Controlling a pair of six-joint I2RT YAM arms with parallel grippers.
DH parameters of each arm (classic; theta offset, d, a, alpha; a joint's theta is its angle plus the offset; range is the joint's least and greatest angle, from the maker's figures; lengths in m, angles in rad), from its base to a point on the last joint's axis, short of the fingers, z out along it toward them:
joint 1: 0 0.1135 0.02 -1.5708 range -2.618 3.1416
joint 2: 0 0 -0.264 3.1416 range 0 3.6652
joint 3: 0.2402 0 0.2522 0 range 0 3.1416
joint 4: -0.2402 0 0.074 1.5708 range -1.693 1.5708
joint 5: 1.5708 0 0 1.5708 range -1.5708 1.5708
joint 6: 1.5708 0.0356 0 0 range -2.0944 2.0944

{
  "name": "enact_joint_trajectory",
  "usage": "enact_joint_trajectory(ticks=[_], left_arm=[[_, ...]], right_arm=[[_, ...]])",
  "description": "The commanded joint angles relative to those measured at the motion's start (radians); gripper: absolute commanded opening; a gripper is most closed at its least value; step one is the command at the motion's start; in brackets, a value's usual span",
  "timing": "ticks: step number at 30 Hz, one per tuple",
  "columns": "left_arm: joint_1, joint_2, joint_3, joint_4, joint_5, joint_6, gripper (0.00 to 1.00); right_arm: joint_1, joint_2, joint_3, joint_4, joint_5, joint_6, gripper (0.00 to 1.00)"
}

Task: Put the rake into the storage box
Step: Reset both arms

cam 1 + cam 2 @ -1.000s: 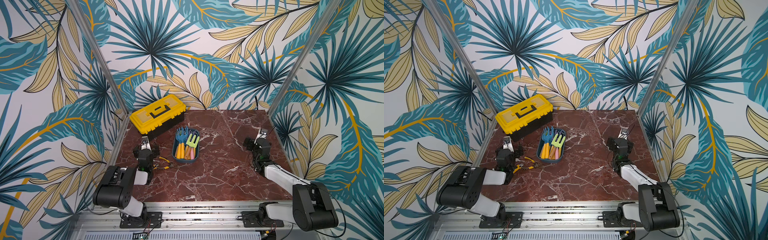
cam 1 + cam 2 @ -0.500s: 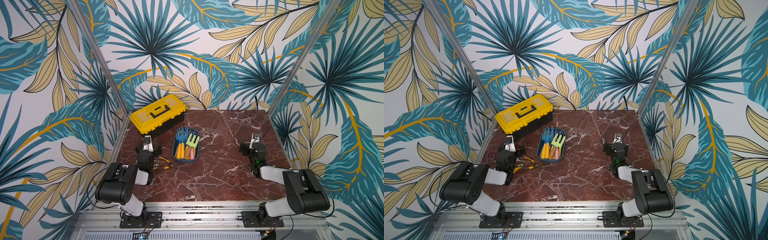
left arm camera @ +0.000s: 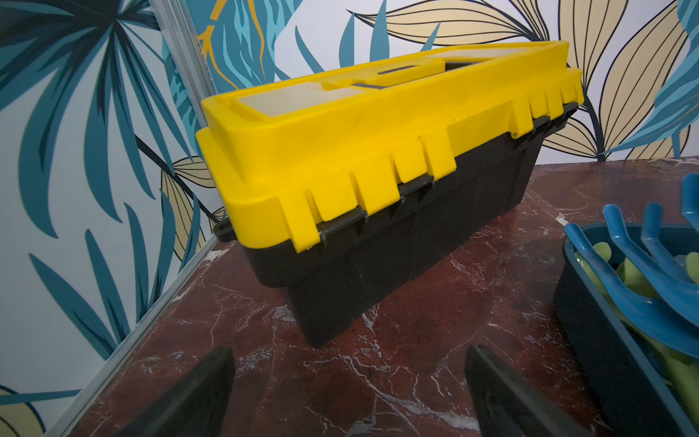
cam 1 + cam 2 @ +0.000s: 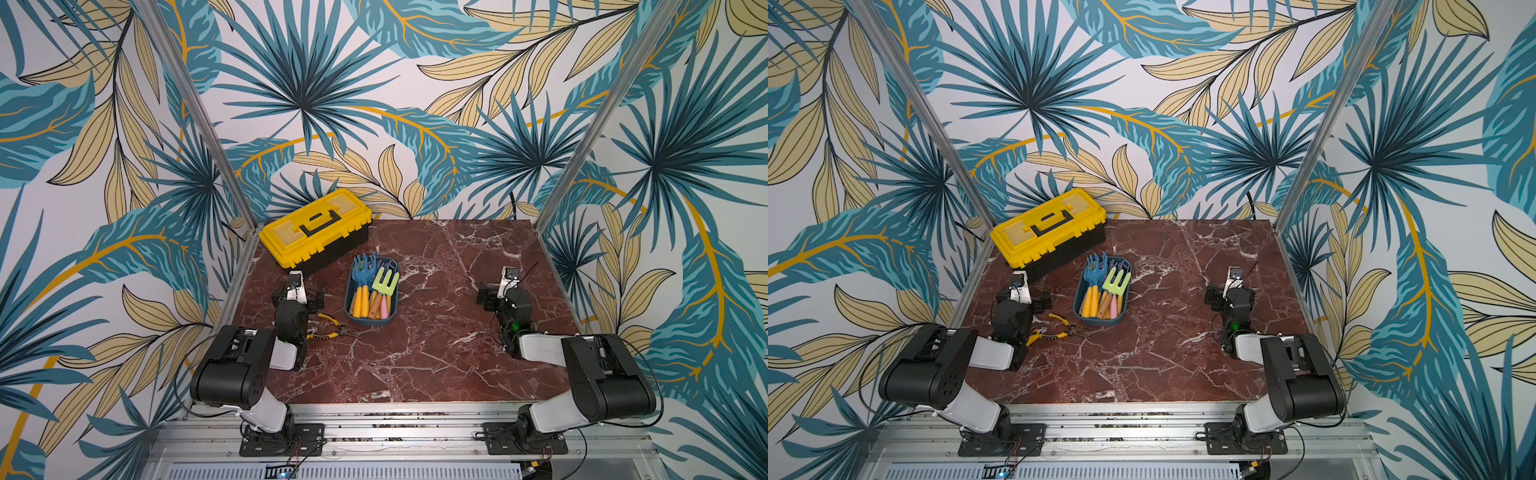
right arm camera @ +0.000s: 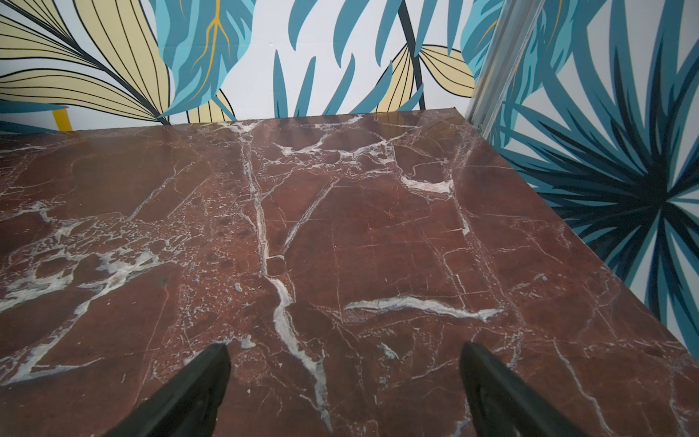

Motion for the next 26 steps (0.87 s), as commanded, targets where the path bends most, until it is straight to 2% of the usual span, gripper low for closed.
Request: enact_joint_trajectory(ticks=[1,26], left_arm=[[0.003,0.001,-0.010,0.005,0.003,0.007,1.00],[0.004,-0.001,-0.001,-0.012,-0.006,0.004,1.00]], right_arm=[[-0.002,-0.004,-0.019,0.025,-0.007,-0.012,0.99],[-0.004,-0.002,-0.016,0.022,-0.008,-0.010,0.99]])
